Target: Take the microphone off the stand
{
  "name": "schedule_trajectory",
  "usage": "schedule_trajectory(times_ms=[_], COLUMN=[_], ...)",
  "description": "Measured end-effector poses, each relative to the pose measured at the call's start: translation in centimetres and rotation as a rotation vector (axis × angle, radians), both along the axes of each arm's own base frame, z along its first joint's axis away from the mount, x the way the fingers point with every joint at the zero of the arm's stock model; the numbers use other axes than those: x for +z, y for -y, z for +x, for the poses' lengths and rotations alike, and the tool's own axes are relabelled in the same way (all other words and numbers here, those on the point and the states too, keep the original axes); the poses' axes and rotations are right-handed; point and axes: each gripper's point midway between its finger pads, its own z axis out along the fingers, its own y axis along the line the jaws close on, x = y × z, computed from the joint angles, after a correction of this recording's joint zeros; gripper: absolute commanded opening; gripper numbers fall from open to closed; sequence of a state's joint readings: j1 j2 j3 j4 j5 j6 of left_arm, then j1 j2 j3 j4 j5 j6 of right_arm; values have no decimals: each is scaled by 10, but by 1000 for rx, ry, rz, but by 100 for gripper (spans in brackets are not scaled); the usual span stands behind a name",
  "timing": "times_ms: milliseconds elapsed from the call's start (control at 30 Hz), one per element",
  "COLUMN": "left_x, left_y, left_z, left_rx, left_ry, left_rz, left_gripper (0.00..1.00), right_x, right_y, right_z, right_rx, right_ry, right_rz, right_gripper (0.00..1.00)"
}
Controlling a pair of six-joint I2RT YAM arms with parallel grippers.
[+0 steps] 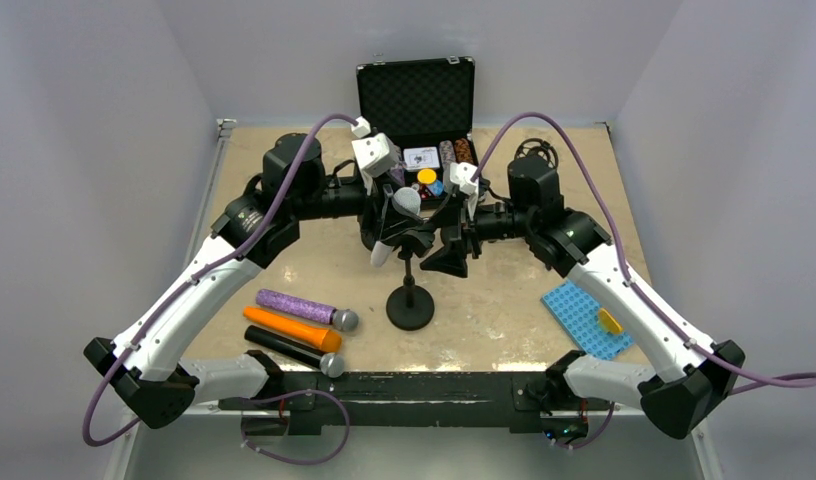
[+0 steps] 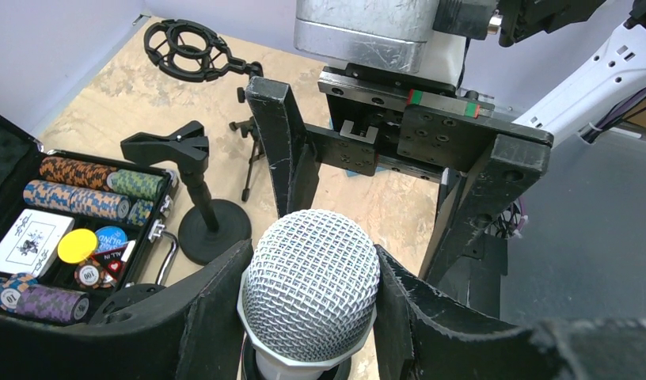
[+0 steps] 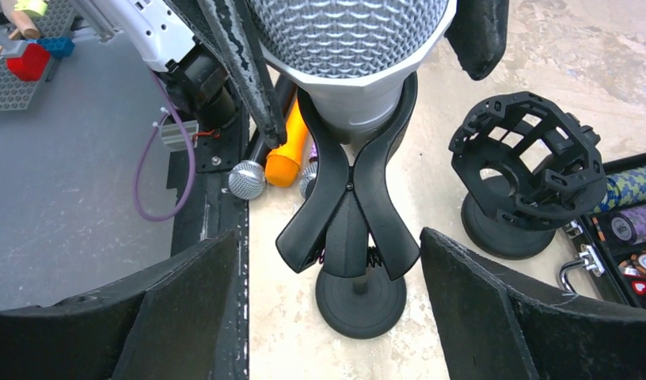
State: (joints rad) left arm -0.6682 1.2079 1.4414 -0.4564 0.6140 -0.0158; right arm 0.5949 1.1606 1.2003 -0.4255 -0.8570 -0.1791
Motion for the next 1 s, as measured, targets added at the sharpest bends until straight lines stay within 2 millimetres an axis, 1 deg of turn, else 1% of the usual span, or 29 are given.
schedule_trajectory(times_ms=[200,300,433,500,667,700,767,800,833,867,900,967,1000], left_x=[-1,-1,0,0,-1,-1,-1,-1,-1,-1,-1,-1,-1], left_y=[0,1,3,3,4,4,4,4,4,4,4,4,4], left_z=[0,0,-1,-2,-4,-4,-3,-3,-3,-3,-3,-3,-3], left_rx=[0,-2,-13,-18,-29,-29,-28,-28,-28,-28,-28,-28,-28], left_ry=[-2,-3,-5,-8,-11,-11,-12,-11,-11,-11,-10,-9,-9], left_rz=[-3,-9,-15,-17,-18,-19,-21,-22,-22,-23,-23,-24,-24], left_gripper=[0,0,0,0,0,0,0,0,0,0,0,0,0], right_x=[-3,-3,-4,-4,-4,-4,-4,-4,-4,-4,-4,-4,-4], right_y=[-2,-2,-2,-3,-3,-3,-3,-3,-3,-3,-3,-2,-2], right_z=[3,4,5,4,6,6,6,6,7,7,7,8,8], right_rx=[2,7,18,24,32,30,30,30,29,28,26,18,12], right_ry=[10,25,55,67,97,101,105,105,104,105,105,104,102], right_rz=[-6,-8,-10,-11,-15,-16,-16,-16,-16,-17,-17,-19,-18], right_gripper=[72,69,68,63,36,29,12,1,0,6,20,53,66])
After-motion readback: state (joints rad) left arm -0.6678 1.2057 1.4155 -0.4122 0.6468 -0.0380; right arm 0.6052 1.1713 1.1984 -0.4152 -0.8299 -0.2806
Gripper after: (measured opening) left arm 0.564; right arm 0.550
